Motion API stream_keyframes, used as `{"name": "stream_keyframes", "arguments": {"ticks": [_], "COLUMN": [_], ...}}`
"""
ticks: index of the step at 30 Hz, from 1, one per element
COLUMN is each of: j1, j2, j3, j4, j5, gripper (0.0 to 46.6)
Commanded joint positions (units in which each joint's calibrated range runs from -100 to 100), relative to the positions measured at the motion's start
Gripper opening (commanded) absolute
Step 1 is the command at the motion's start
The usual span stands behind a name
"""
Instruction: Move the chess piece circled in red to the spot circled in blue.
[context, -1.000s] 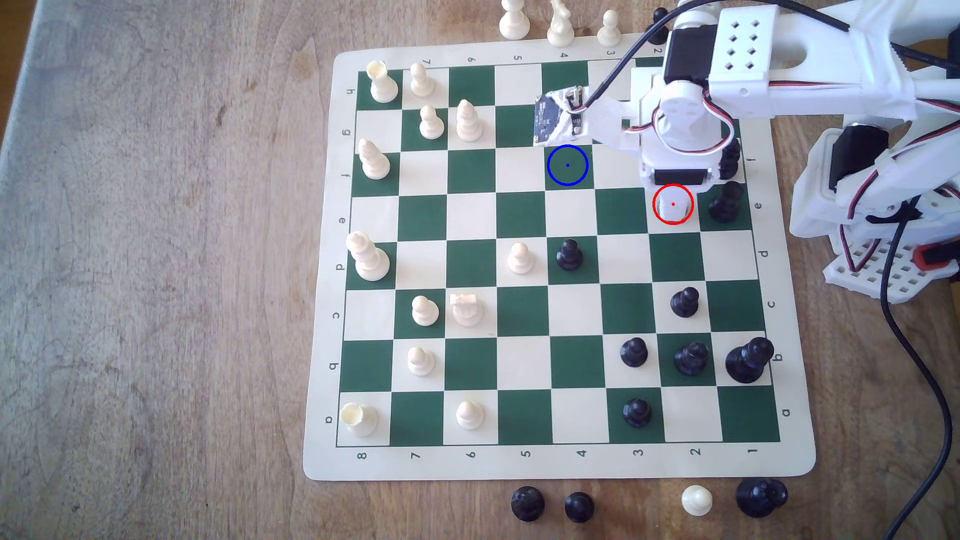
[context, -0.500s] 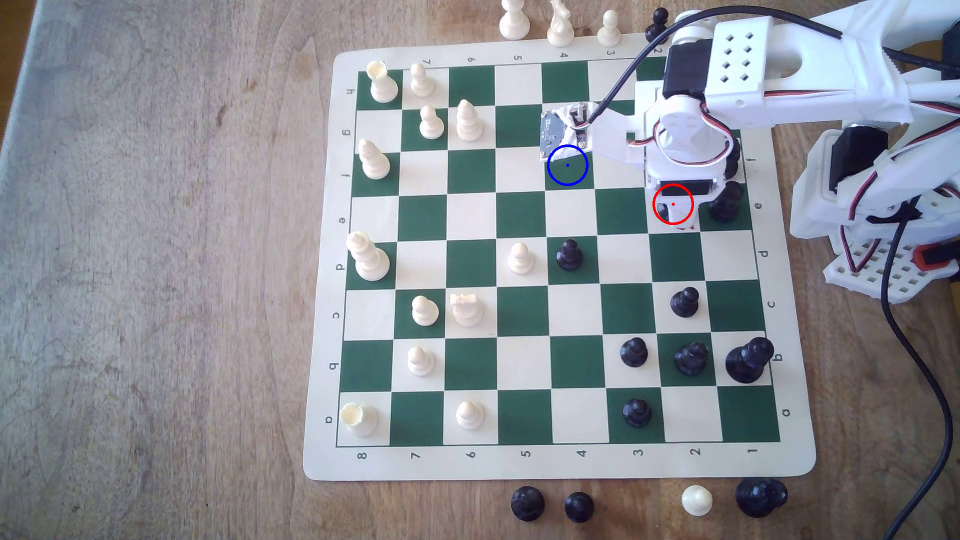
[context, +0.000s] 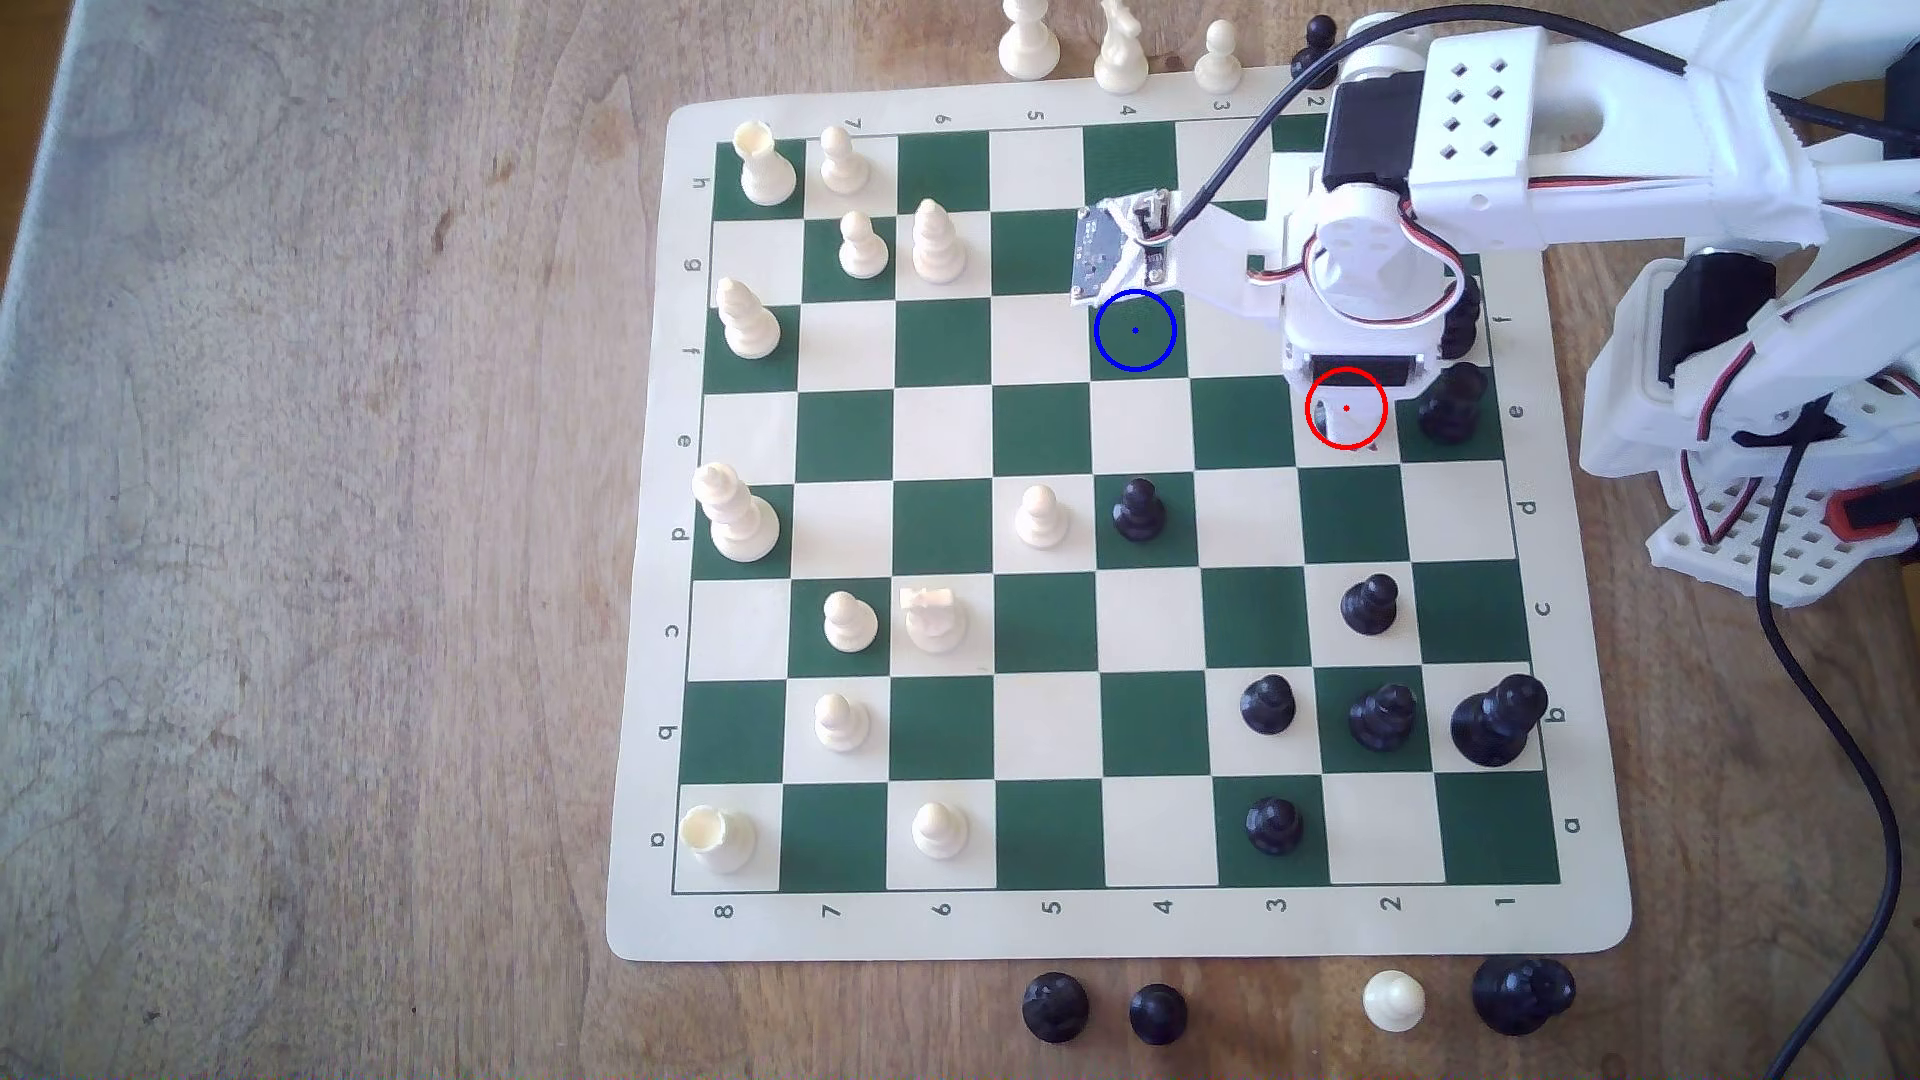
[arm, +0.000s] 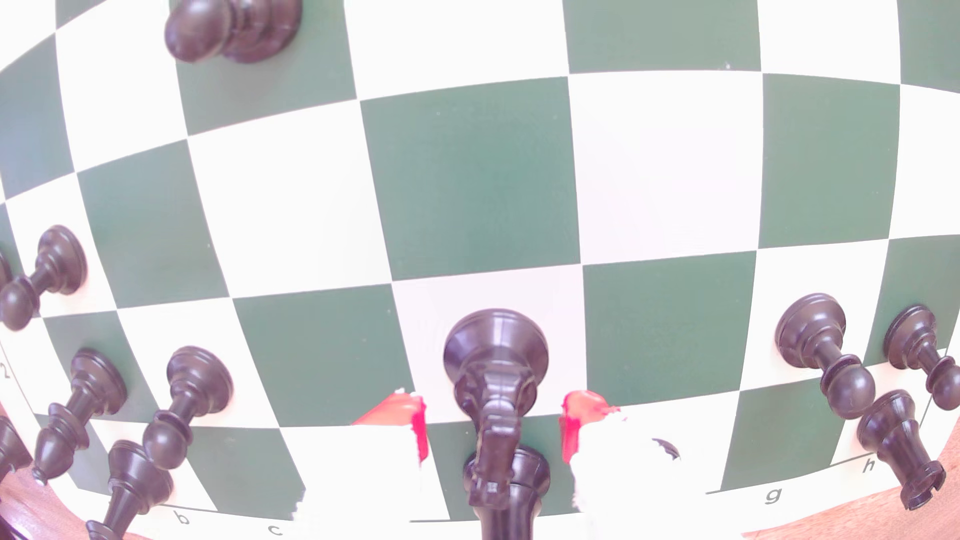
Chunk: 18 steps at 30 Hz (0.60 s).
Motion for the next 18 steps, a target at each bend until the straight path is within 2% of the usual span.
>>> {"name": "stream_keyframes", "arguments": {"ticks": [1, 4, 9, 18], "j1": [-0.4, -0.7, -1.1, -3.0], "j2": [-2.7, -2.6, -2.6, -5.7], "j3": [-3.9, -3.9, -3.9, -8.1], "j4": [0.1, 0.4, 1.2, 6.7], "j5": [-0.1, -0.1, -0.1, -1.1], "gripper": [12.8, 10.4, 1.5, 0.5]}}
